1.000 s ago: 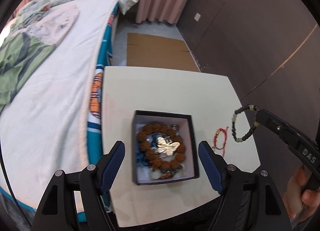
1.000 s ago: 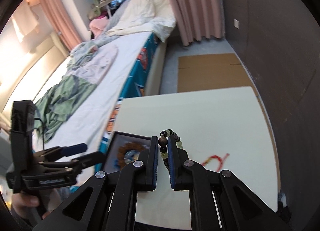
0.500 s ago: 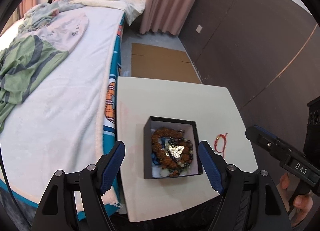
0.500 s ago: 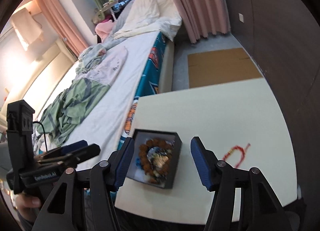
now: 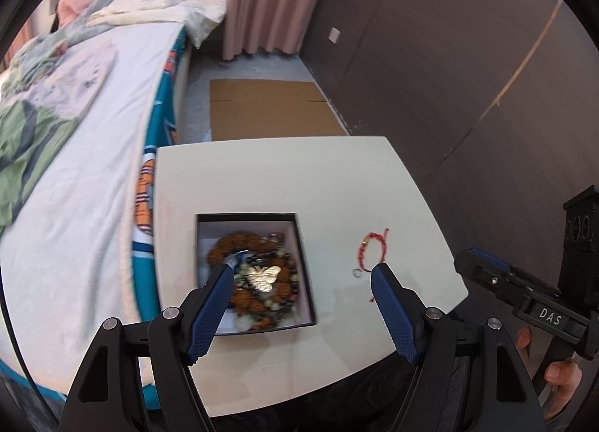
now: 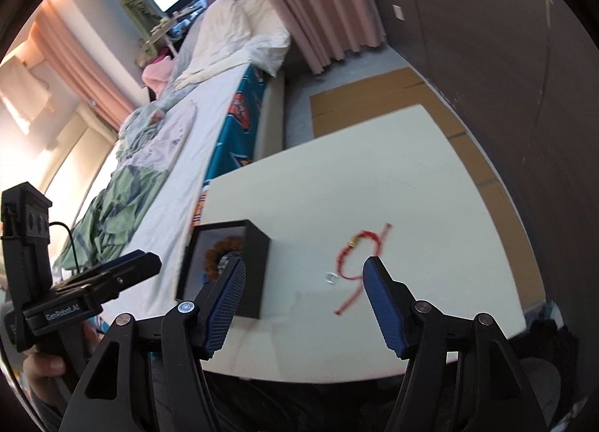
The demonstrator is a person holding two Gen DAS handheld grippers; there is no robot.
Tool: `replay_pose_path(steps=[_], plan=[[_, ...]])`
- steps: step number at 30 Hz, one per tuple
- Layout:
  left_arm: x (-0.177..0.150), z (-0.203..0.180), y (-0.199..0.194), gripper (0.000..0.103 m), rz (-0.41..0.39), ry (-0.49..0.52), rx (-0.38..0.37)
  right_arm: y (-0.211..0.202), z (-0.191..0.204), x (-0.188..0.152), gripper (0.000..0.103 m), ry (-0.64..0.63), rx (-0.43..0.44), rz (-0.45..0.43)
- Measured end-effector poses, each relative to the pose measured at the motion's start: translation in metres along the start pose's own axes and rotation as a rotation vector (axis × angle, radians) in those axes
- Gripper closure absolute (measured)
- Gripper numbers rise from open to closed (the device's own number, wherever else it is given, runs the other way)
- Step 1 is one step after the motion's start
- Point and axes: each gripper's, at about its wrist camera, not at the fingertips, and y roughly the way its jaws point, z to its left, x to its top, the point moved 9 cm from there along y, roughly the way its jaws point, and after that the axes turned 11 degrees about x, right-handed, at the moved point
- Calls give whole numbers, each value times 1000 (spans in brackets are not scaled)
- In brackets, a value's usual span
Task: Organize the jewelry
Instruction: 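Reach the left tool to the red string bracelet and grasp it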
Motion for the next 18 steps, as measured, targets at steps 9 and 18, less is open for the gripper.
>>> replay_pose_path(steps=[9, 18], plan=[[2, -60, 22, 27, 37, 102, -19, -16, -42, -8, 33, 71, -6, -10], [1, -98, 53, 30, 91, 183, -5, -24, -85, -13, 33, 140, -33, -11]])
